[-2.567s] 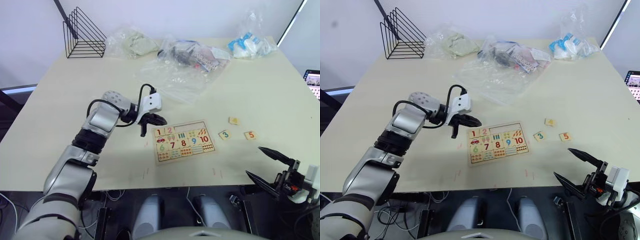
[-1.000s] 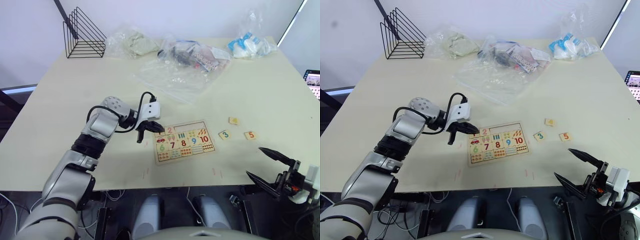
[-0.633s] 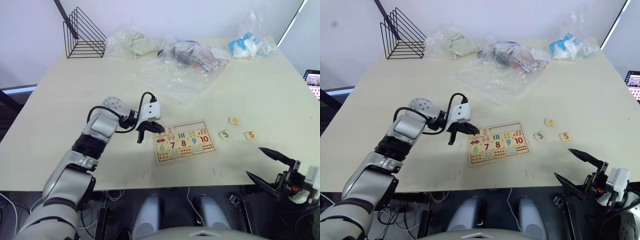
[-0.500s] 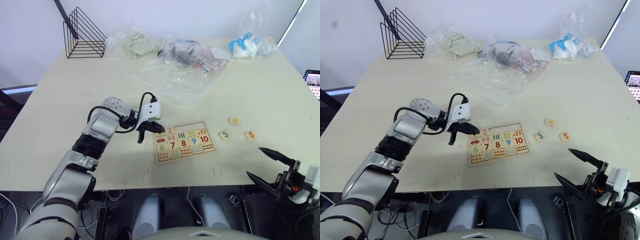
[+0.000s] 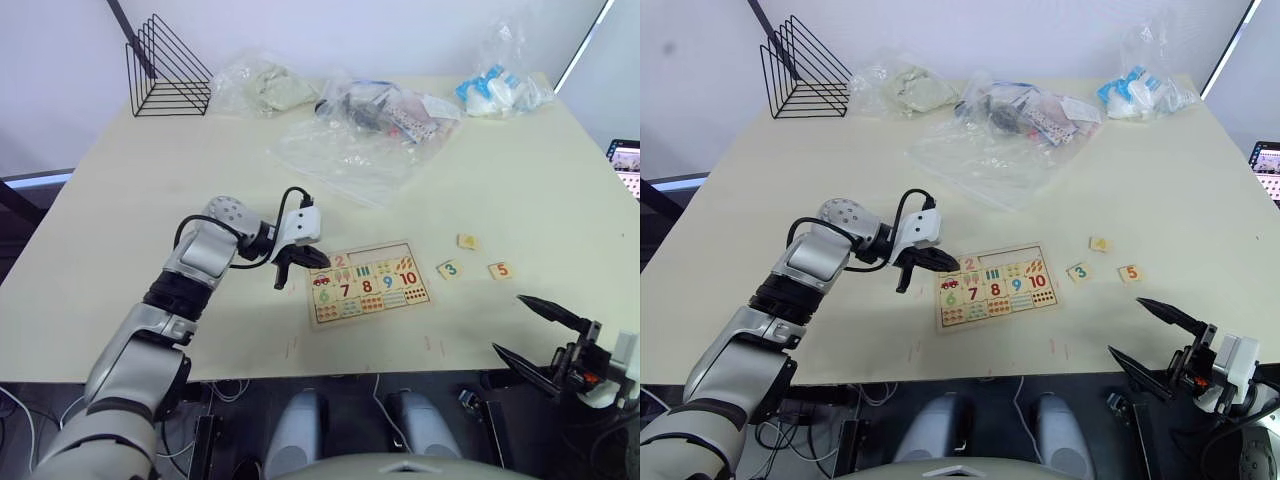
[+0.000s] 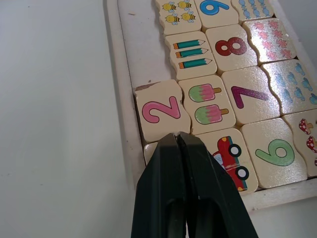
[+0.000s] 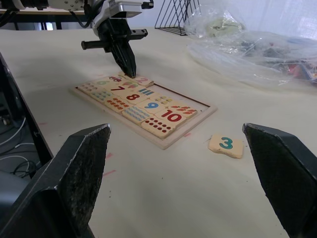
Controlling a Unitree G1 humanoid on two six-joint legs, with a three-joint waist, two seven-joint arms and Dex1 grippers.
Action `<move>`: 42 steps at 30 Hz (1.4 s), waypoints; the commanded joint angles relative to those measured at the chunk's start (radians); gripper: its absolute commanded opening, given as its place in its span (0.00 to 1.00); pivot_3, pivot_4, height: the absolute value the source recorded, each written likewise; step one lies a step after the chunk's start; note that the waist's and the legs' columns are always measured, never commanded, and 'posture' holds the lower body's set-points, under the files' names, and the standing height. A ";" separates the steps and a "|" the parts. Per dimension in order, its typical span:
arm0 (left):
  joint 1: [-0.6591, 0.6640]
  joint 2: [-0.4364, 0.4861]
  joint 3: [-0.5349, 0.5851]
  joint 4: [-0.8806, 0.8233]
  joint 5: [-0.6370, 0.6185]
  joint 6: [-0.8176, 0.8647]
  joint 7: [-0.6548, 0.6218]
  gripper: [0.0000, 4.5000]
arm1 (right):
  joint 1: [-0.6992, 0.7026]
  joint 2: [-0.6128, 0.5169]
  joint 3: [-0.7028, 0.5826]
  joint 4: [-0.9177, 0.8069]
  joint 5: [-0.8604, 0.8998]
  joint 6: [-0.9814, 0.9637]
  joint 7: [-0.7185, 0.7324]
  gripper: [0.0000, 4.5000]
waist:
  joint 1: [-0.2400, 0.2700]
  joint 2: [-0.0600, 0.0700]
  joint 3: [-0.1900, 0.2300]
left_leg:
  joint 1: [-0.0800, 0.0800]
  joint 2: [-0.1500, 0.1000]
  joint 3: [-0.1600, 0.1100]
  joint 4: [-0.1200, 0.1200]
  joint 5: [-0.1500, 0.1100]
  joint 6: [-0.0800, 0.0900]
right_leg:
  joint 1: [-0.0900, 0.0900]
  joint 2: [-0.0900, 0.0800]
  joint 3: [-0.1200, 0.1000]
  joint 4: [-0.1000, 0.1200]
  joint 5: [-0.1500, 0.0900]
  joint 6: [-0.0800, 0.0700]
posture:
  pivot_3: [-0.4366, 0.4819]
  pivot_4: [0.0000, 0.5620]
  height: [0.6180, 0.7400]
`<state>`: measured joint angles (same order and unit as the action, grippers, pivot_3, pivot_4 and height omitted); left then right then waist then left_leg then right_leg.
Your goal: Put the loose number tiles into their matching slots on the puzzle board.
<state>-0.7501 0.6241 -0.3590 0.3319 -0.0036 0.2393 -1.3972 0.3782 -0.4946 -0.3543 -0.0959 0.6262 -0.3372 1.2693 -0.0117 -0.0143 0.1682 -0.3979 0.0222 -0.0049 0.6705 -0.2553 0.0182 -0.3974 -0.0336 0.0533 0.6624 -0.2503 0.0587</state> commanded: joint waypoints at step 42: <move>0.385 -0.056 0.439 -0.336 -0.367 0.061 0.290 0.02 | -0.024 -0.016 -0.068 0.039 0.057 0.025 -0.035 1.00 | -0.001 0.000 0.000 | 0.001 0.001 -0.004 0.000 0.000 0.000 | 0.000 -0.001 0.000 0.000 0.000 0.000 | 0.48 0.27 1.00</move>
<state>-0.3806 0.5560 0.0239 0.0504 -0.3328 0.3080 -1.1303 0.3537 -0.5053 -0.3888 -0.0518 0.6616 -0.3152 1.2453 -0.0123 -0.0140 0.1680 -0.3970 0.0226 -0.0089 0.6700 -0.2553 0.0181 -0.3972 -0.0348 0.0535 0.6627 -0.2501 0.0586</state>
